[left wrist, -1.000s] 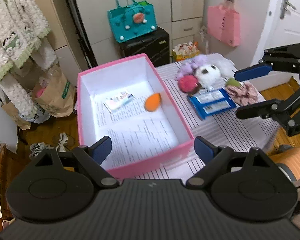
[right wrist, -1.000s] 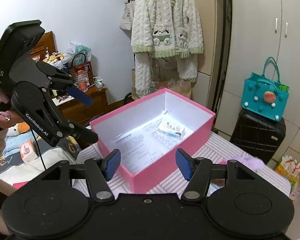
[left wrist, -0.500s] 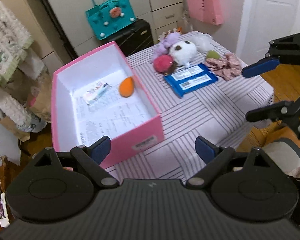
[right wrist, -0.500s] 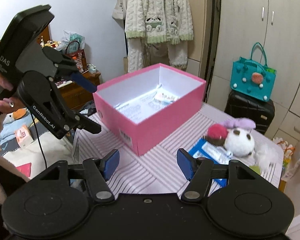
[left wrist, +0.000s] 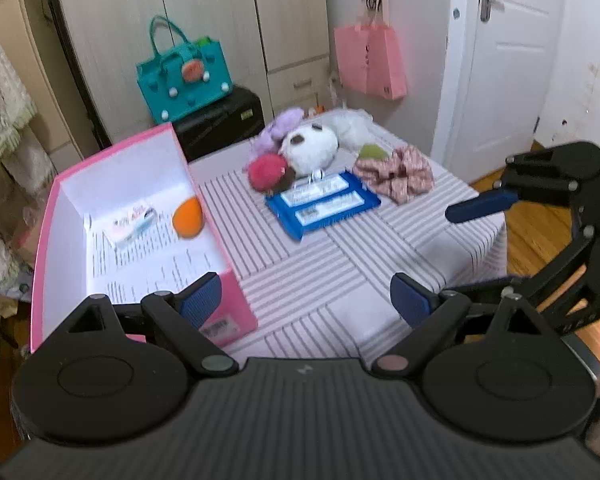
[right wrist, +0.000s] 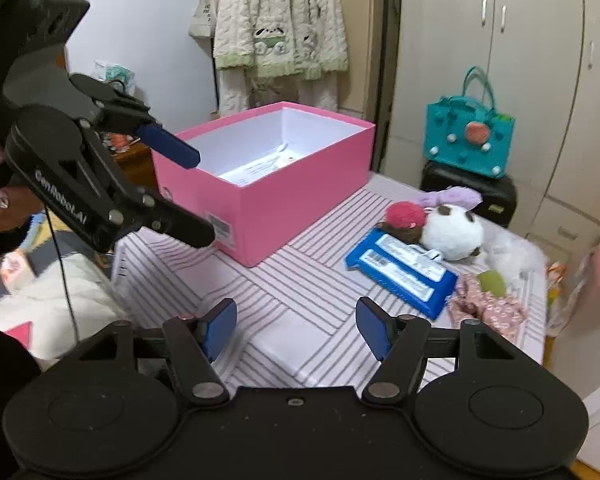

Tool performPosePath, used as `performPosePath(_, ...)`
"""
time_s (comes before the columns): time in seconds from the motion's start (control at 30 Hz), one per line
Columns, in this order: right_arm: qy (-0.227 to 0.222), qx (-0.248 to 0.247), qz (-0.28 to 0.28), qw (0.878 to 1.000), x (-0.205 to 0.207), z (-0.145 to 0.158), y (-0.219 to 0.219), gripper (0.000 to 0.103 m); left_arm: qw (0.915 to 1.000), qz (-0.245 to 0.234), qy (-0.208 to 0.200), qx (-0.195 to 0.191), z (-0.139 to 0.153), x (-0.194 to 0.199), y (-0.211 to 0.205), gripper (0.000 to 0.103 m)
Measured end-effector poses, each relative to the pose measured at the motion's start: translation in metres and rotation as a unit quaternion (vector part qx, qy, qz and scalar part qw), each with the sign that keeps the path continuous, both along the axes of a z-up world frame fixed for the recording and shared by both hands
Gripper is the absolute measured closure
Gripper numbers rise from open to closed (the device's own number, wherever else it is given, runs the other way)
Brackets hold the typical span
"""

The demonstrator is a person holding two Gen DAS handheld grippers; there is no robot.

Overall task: Organize soft objects
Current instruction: 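Withdraw both tools from the box back toward the blue wipe pack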

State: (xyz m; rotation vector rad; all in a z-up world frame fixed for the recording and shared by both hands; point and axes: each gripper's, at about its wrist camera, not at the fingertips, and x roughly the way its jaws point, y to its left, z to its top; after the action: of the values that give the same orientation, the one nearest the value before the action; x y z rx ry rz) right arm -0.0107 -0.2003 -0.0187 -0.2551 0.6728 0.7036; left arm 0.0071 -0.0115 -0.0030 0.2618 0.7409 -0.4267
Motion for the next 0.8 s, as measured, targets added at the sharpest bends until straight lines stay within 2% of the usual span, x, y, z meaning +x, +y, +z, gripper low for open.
performPosePath(0.23,-0.041,-0.004,-0.021,0.999,0.004,-0.013,-0.006,0.031,0.9988,-0.011,-0.048,-0.004,-0.005,0.004,-0.019,0.014)
performPosePath(0.3,-0.054,-0.006,-0.025,0.998,0.008,-0.018,-0.007,0.023,0.9984,-0.017,-0.054,-0.009,-0.008,0.009,-0.025,0.014)
performPosePath(0.5,-0.076,0.015,-0.045,0.996,0.028,-0.035,-0.021,0.022,0.9973,-0.011,-0.069,-0.024,-0.025,0.034,-0.044,0.014)
performPosePath(0.7,-0.054,0.041,-0.083,0.994,0.064,-0.068,-0.031,0.022,0.9976,0.005,-0.045,-0.052,-0.047,0.073,-0.056,0.014)
performPosePath(0.8,-0.035,0.042,-0.104,0.993,0.083,-0.084,-0.030,0.022,0.9973,0.019,-0.016,-0.069,-0.061,0.096,-0.059,0.015)
